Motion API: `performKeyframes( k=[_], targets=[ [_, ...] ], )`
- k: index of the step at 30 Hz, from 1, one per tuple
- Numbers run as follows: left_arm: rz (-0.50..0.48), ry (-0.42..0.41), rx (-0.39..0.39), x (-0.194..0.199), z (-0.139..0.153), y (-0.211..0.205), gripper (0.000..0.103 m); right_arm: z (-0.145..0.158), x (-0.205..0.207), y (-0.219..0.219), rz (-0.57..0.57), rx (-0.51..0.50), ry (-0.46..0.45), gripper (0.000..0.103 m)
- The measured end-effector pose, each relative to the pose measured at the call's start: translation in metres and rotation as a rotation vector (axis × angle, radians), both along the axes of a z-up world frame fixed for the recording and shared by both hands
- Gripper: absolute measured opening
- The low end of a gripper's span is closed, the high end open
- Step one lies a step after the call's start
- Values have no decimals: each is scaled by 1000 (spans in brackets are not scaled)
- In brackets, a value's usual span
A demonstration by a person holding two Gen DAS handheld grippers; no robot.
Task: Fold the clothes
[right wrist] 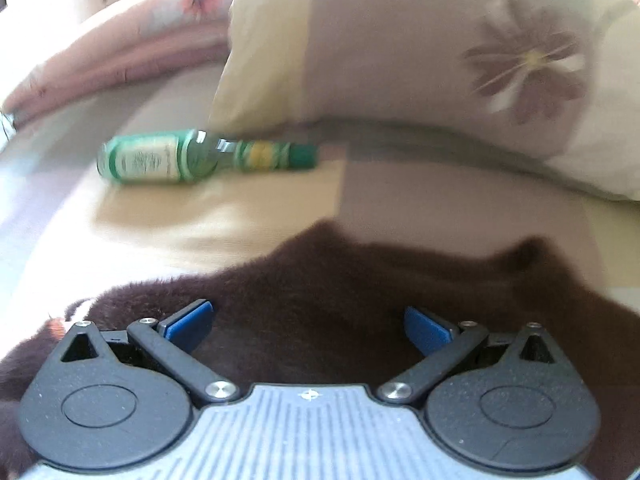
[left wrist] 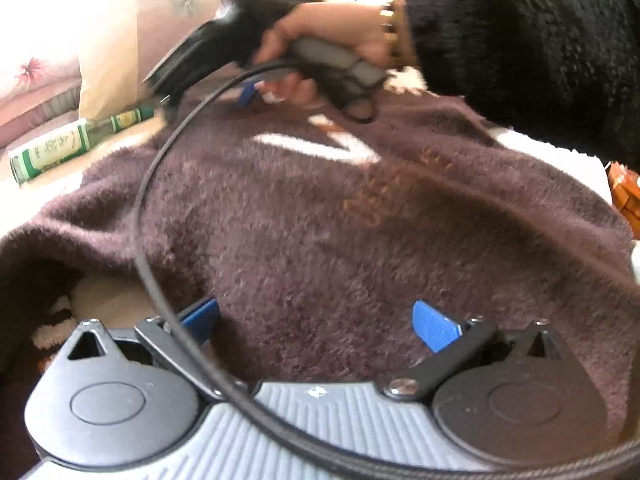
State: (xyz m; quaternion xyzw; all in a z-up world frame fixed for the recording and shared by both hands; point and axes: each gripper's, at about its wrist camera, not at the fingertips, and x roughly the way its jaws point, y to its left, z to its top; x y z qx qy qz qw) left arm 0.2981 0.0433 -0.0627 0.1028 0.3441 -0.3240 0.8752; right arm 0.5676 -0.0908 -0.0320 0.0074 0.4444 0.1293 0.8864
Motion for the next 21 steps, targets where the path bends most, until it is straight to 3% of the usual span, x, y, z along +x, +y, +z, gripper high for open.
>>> performKeyframes(
  k=[2,5,9,12,14,17,21],
  targets=[
    [-33,-10,-37,-4,4,-1,102,13,1,-24,-37,24,-23,103],
    [-85,9,-58,-7,2,-6,102,12,15,-63,-111,143,35,103],
    [-92,26,-6,-6,-10,-13,102,-3,34,-98,-150,294,150,103],
    [-91,32,-7,-3,-13,-13,102,-22,43,-101,-177,288,169,103],
    [-92,32,-12,-3,-14,-12,102,-28,46,-102,-197,268,107,103],
    [-94,32,-14,-4,-15,-10,102,-26,48,-104,-221,260,17,103],
    [-94,30,-10,-6,-15,-11,102,-8,41,-80,-207,182,21,103]
  ],
)
